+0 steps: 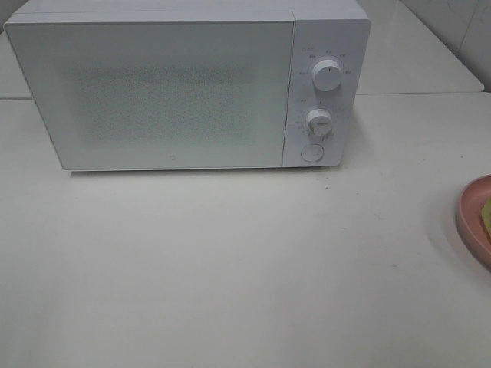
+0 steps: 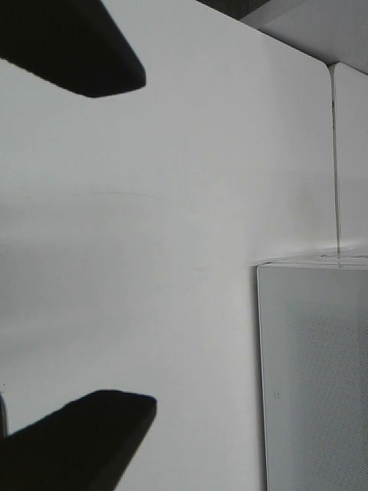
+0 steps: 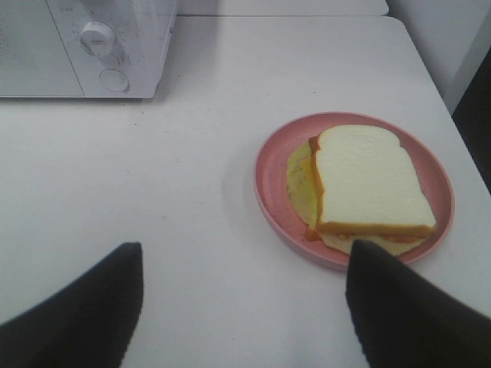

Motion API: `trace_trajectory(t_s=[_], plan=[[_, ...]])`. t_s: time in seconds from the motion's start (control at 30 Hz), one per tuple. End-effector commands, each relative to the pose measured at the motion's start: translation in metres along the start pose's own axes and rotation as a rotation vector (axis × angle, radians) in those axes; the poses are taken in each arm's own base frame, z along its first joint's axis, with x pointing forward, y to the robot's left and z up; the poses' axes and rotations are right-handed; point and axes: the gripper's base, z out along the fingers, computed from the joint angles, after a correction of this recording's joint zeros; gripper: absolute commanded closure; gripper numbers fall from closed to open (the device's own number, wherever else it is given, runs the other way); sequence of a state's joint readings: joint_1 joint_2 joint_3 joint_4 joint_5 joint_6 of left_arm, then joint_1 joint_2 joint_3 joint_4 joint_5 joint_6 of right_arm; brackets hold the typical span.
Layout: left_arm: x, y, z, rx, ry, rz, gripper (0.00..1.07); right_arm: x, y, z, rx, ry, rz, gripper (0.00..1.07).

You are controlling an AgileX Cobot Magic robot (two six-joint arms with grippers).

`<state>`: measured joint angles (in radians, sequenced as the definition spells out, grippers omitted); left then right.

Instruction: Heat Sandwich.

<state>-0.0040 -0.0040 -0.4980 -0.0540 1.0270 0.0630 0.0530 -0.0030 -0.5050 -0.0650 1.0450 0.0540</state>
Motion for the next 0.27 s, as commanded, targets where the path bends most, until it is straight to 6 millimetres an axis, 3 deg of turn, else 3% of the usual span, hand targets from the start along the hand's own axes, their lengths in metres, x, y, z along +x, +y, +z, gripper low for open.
trace_trajectory(t_s=[0.03,0.27], plan=[[0.0026,-0.0004,-0.0029,0.0,-0.021,-0.003,0.07,0.0019,-0.0004,-0.0034,0.007,-0.034,-0.004,0.37],[0.0026,-0.0004,-0.0029,0.0,-0.021,-0.003,0.07,0.0019,-0.0004,-0.0034,0.007,-0.034,-0.004,0.37]])
